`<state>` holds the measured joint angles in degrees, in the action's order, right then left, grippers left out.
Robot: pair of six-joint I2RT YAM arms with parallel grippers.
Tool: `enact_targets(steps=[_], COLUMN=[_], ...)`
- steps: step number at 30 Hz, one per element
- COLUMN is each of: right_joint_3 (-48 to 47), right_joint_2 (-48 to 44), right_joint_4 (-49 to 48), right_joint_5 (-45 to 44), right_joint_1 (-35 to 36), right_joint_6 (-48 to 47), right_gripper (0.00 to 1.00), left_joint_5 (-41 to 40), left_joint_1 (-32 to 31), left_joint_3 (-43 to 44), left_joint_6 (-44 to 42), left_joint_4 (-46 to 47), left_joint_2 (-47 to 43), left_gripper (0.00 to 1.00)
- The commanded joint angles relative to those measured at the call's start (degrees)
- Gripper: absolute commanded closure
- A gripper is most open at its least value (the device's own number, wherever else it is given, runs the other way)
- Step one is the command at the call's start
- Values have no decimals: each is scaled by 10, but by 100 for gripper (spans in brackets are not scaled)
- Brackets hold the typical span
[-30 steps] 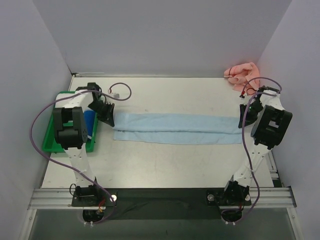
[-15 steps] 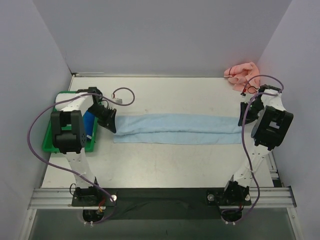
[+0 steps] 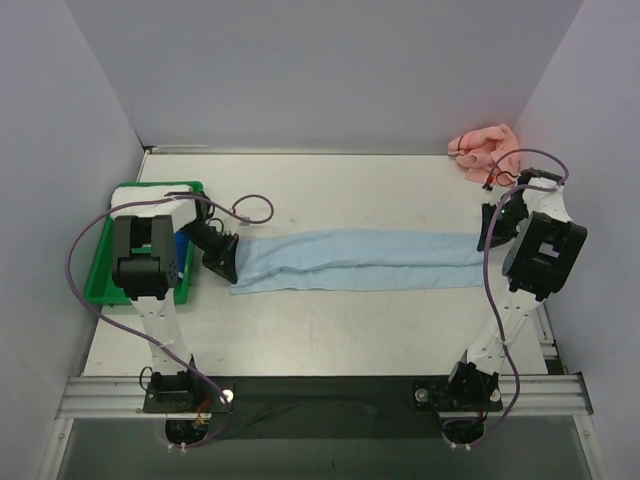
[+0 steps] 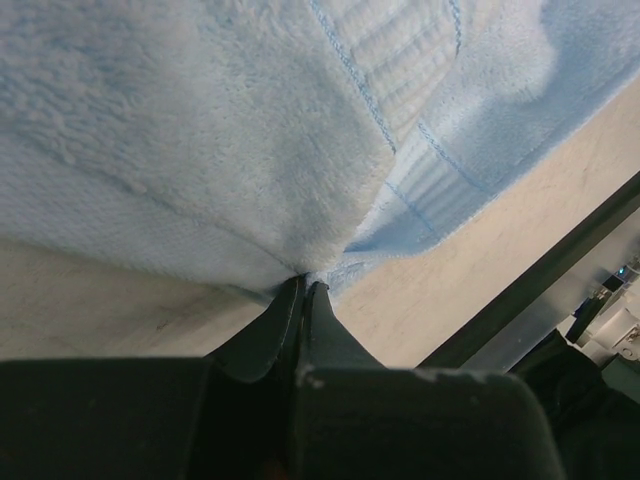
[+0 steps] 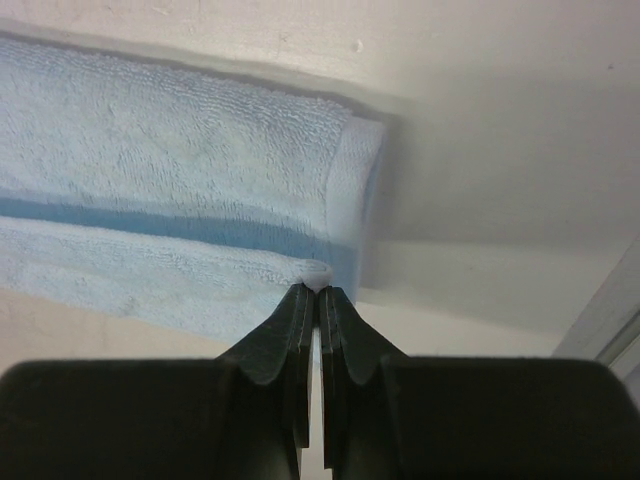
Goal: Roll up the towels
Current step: Fold the towel
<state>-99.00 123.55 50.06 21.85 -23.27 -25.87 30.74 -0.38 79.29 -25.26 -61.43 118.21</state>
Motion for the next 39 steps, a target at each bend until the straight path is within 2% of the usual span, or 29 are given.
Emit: enact_targets(steps=[1,5,8,14,19,22,23,24,27,28,29,31,33,34,36,39], right_joint_3=[-43,-96,-101,-35,34,44,43,42,39,39,38,36,31,33,49,86], right_joint_2=[-7,-20,-34,-60,-56,-41,-38,-35,-51,-59,-69,-102,-133,-144,-175,-217], right_joint_4=[26,54,73,80,78,75,76,76,79,79,79,79,77,72,66,38], right_joint_5=[-7,18,34,34,33,26,25,23,26,28,30,35,47,50,50,30], right_joint_1=[-6,-18,-20,-20,-17,-13,-14,-17,-21,-22,-22,-20,-13,-8,20,87], right_joint_6=[4,-2,-11,-55,-80,-87,-88,-94,-110,-117,-122,-132,-138,-139,-142,-137], right_gripper=[100,100,100,100,100,100,96,86,65,54,51,48,47,47,48,48], left_joint_5=[-89,-104,-107,-98,-96,-91,-89,-86,-70,-63,-58,-40,-24,-12,-3,-12], left_joint_1=[1,21,23,23,23,23,24,22,24,24,24,25,27,26,27,26], left_joint_3=[18,57,63,56,53,55,55,54,53,52,55,55,49,47,47,52], left_joint_6=[-3,2,4,12,15,16,16,15,7,4,-3,-10,-22,-25,-37,-45], left_joint_4=[88,76,69,68,68,68,67,67,64,61,54,44,39,40,39,39], left_joint_2=[25,33,33,27,31,30,27,26,13,7,4,-14,-33,-53,-69,-79], left_gripper=[100,100,100,100,100,100,100,100,100,100,100,97,79,75,71,71])
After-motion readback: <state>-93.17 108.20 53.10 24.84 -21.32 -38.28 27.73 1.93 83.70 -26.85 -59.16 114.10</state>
